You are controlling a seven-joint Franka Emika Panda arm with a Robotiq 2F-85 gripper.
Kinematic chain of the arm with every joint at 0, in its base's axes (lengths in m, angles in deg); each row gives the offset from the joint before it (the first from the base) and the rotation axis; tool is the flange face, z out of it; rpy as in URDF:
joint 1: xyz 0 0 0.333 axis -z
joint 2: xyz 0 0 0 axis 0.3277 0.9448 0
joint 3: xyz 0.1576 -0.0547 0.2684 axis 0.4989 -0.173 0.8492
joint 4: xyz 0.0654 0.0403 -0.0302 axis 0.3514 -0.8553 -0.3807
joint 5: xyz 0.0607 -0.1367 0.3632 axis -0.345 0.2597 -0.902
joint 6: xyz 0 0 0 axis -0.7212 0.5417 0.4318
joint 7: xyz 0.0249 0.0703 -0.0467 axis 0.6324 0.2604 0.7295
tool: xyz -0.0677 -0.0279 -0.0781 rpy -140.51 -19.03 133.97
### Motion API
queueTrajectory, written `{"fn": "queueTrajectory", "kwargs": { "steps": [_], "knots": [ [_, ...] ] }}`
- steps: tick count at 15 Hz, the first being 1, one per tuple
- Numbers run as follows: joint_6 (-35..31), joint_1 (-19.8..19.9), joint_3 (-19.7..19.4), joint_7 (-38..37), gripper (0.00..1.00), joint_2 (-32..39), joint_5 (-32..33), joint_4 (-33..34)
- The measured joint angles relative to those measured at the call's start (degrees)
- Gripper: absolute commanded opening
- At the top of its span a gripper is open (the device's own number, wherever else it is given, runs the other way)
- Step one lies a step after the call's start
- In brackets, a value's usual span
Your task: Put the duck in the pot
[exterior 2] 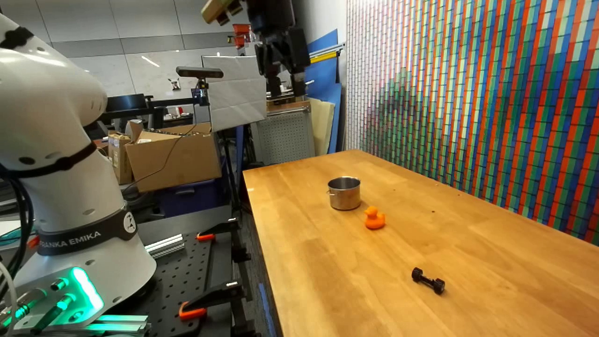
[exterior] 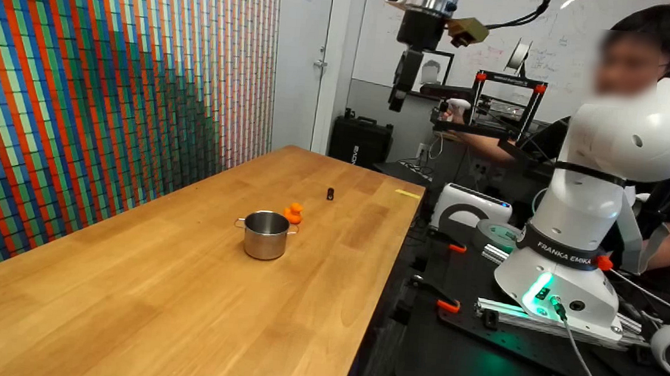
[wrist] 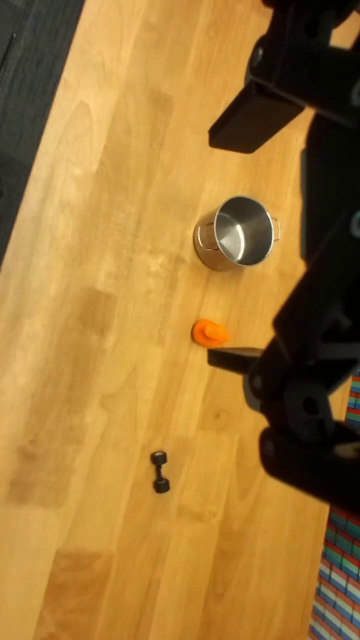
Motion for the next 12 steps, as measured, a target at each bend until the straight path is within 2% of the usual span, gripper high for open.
{"fn": "queueTrajectory", "kwargs": {
  "steps": [6, 12],
  "knots": [
    [-17.8, 0.7, 1.8, -2.5, 1.0, 21.7, 4.6, 5.6],
    [-25.1, 3.9, 1.0, -8.3, 1.0, 42.9, 10.8, 17.7]
  ]
}}
